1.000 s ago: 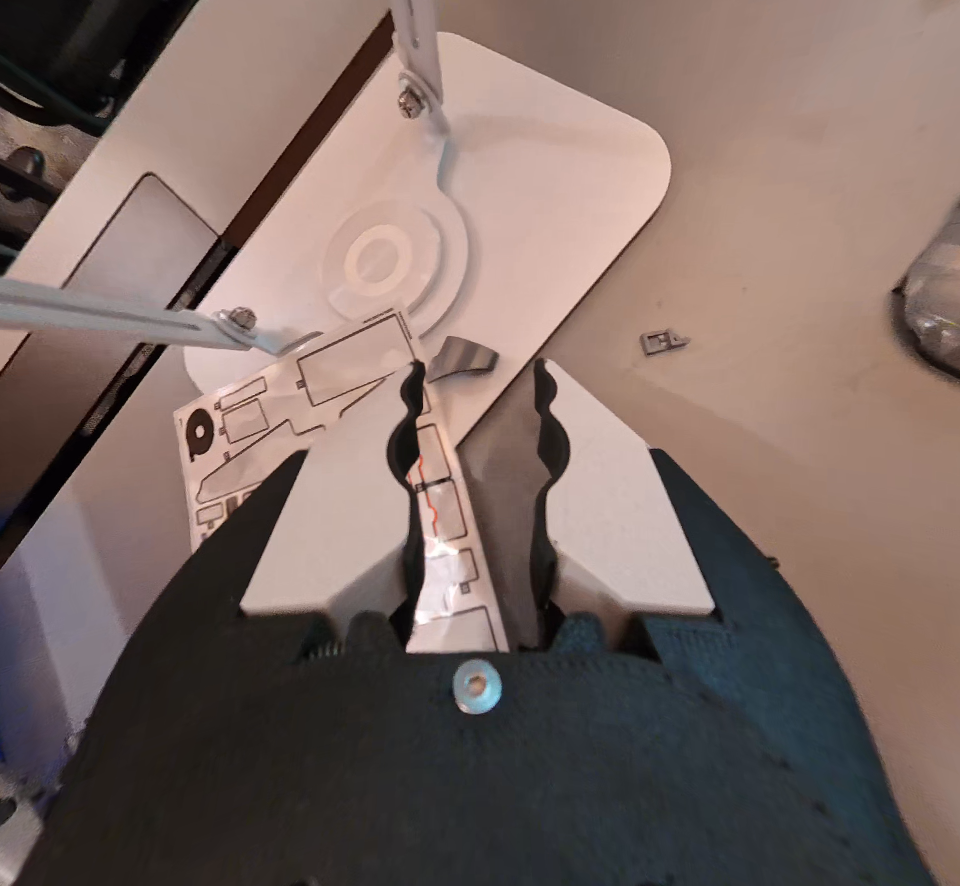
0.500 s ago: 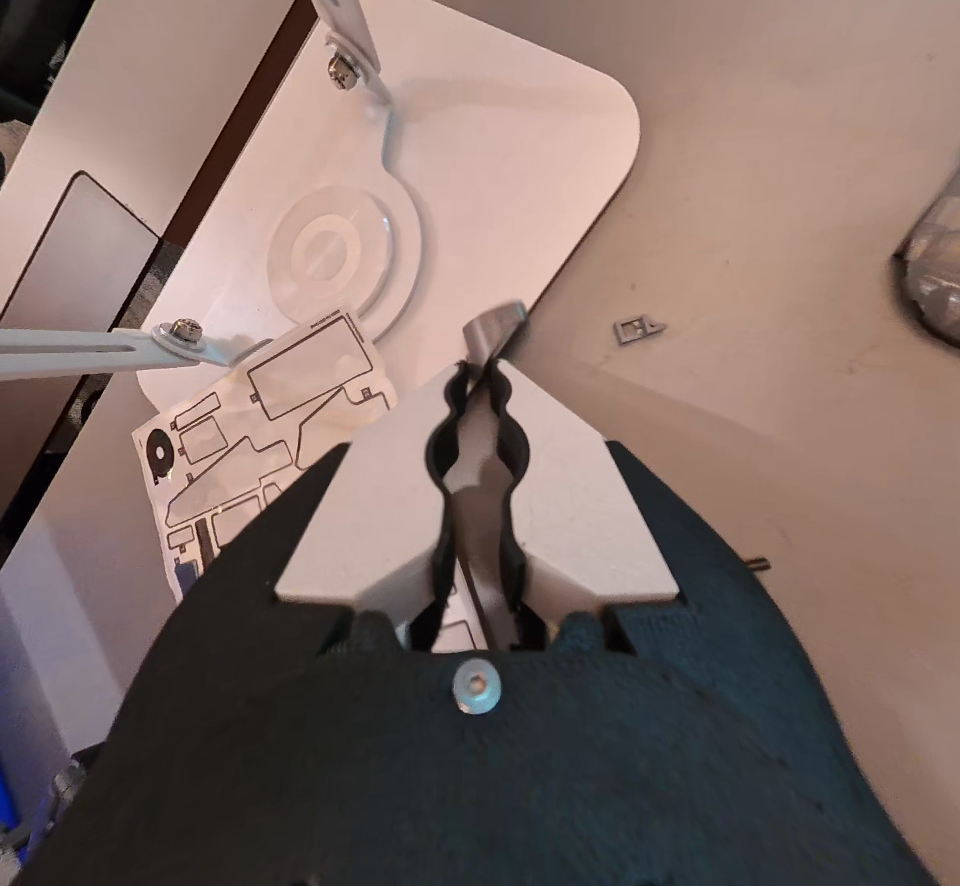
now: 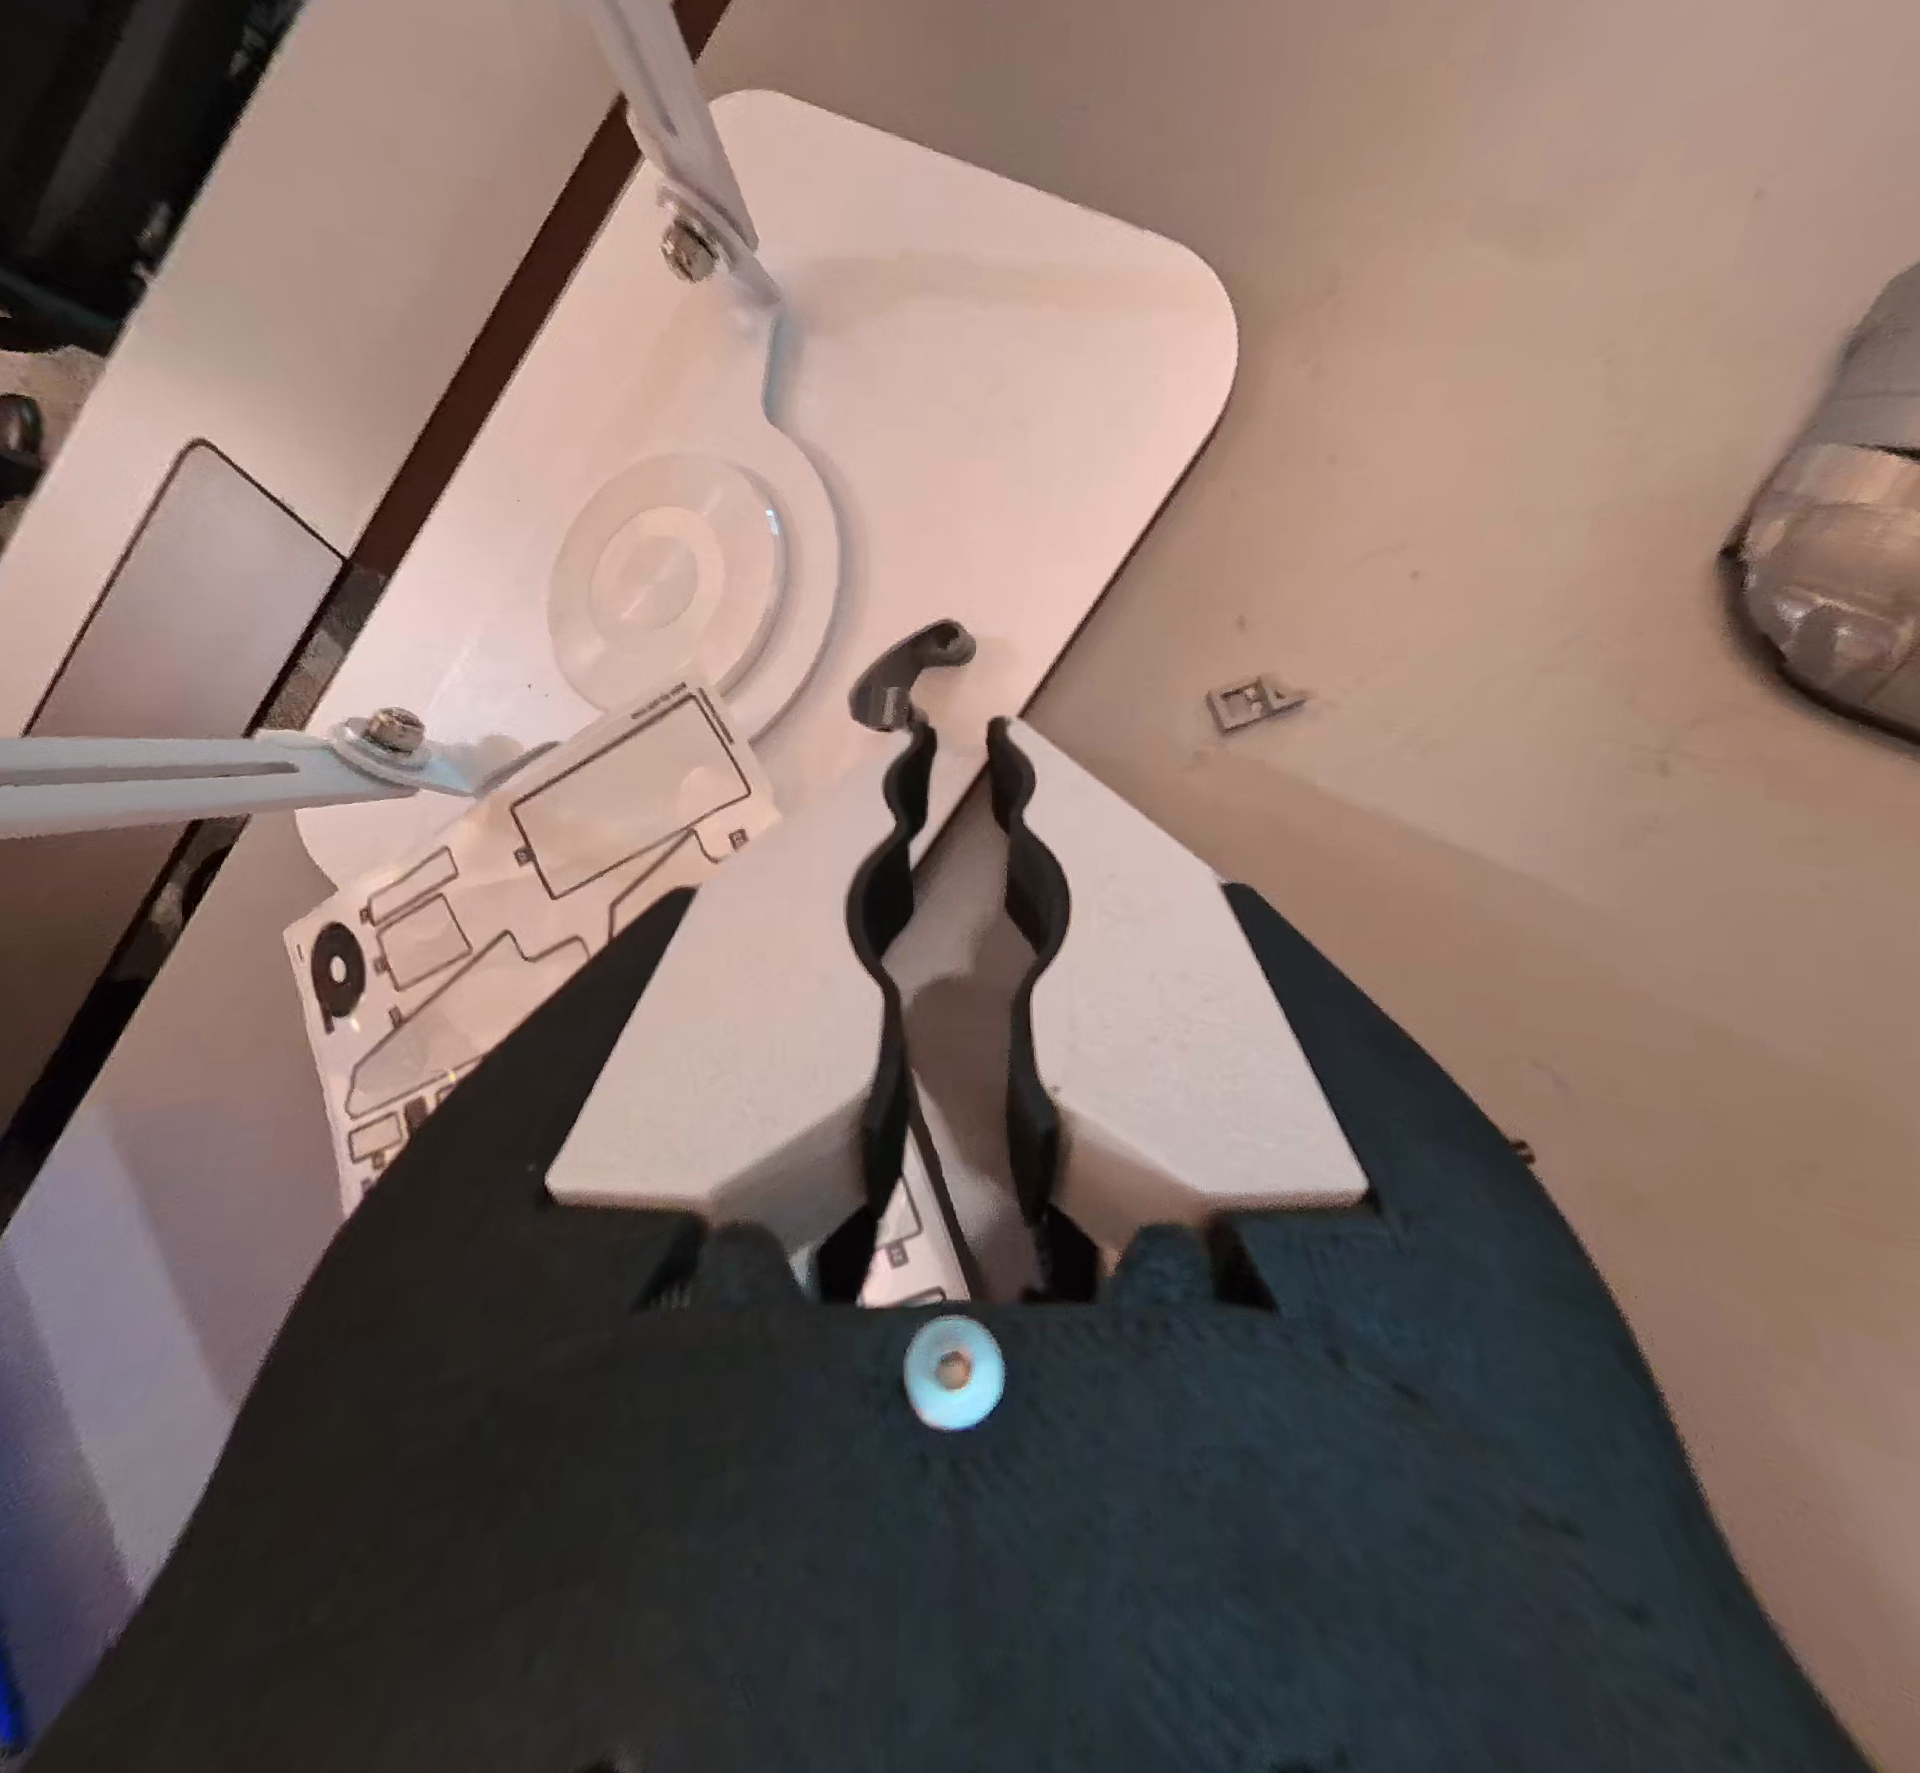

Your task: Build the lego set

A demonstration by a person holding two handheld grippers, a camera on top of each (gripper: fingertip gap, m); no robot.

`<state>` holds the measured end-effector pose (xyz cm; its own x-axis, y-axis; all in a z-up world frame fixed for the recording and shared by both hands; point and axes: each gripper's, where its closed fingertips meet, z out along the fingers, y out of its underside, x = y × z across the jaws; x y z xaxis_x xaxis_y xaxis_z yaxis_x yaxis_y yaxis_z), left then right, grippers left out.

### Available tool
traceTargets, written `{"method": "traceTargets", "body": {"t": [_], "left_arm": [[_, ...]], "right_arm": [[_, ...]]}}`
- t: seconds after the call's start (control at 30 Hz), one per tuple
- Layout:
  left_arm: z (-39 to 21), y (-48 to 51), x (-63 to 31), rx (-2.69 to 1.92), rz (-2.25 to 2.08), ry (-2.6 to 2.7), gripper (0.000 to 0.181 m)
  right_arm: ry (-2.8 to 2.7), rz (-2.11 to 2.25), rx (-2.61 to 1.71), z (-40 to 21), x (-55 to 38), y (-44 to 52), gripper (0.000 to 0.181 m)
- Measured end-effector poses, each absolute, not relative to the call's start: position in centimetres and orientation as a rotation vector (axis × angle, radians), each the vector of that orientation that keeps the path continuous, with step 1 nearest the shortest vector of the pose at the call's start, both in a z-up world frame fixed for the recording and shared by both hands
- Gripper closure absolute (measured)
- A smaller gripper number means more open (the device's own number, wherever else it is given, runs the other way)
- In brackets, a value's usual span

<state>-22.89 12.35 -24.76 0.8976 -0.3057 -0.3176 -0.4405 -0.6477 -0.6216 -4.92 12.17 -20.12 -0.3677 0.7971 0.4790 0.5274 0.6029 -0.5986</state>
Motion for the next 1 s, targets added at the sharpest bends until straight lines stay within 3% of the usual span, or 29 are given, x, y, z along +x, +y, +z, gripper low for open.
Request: {"method": "traceTargets", "body": {"t": [0.23,0.4,0.73,1.0], "left_arm": [[-23.7,13.4,-23.6,-2.272,0.226,0.506,0.145],[-25.3,13.9,-23.5,-2.309,0.242,0.527,0.175],[-19.4,12.4,-14.9,-1.988,0.310,0.855,0.176],[-17.4,11.3,-6.8,-1.668,0.446,1.165,0.176]], "right_arm": [[-2.064,0.448,-1.042,-20.2,-4.9,12.1,0.181],[-2.060,0.452,-1.049,-20.2,-4.9,12.3,0.181],[-1.974,0.643,-1.113,-18.6,-5.0,12.1,0.180],[-1.949,0.751,-1.156,-18.4,-5.0,12.0,0.168]]}}
